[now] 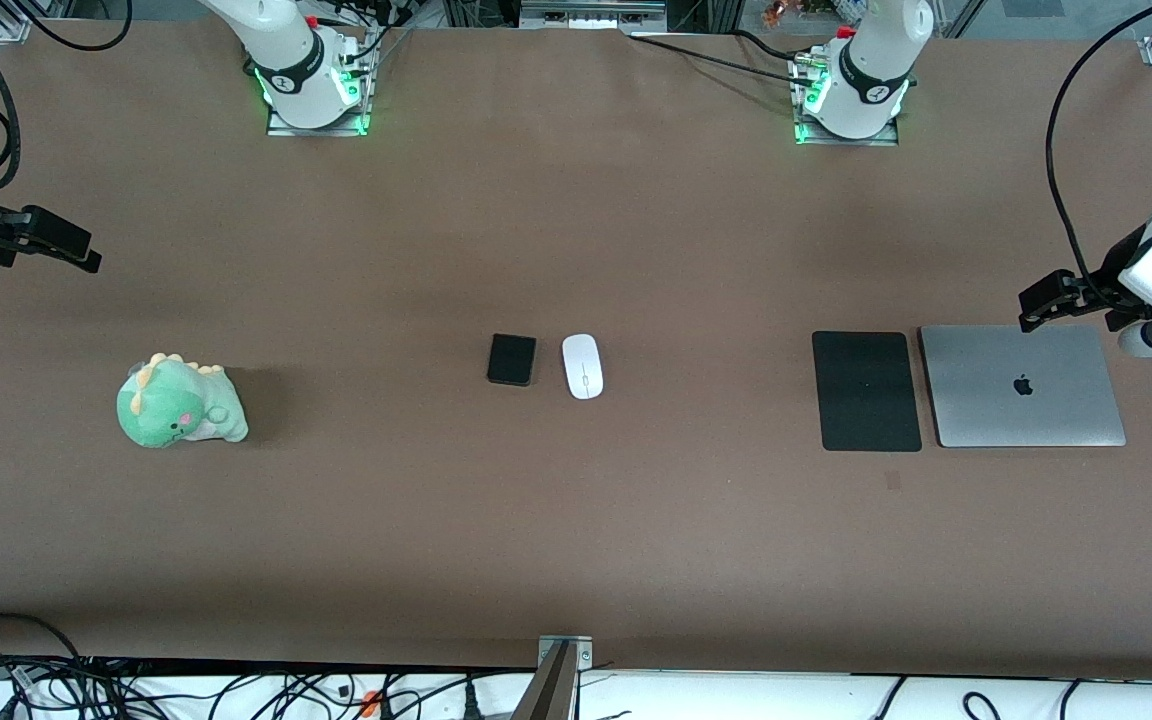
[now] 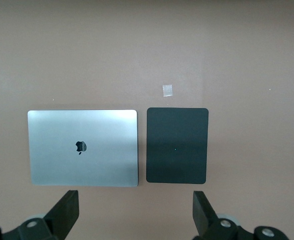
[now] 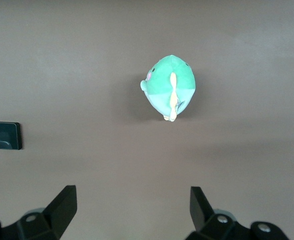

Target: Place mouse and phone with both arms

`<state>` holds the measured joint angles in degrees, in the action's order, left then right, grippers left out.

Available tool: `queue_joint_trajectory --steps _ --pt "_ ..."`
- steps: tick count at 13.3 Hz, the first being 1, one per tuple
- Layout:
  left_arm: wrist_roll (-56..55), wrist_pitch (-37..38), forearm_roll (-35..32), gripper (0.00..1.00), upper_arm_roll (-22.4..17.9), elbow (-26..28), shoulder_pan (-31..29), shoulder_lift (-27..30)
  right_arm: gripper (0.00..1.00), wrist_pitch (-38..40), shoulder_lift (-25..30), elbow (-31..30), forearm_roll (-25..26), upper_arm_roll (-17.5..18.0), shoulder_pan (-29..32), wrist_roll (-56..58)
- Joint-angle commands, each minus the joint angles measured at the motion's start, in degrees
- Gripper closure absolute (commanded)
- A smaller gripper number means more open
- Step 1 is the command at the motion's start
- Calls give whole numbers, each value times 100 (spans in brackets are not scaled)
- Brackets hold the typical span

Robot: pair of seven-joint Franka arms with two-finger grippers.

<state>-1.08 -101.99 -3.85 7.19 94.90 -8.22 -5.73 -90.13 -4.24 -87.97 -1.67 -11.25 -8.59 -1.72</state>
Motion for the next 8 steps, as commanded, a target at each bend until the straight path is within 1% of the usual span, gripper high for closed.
queue_joint_trajectory --steps 1,8 --pt "-94 127 52 0 19 -121 -4 -25 0 101 11 51 35 9 -20 -21" --pt "-279 118 60 0 37 -130 31 -25 0 101 2 43 35 9 -20 -4"
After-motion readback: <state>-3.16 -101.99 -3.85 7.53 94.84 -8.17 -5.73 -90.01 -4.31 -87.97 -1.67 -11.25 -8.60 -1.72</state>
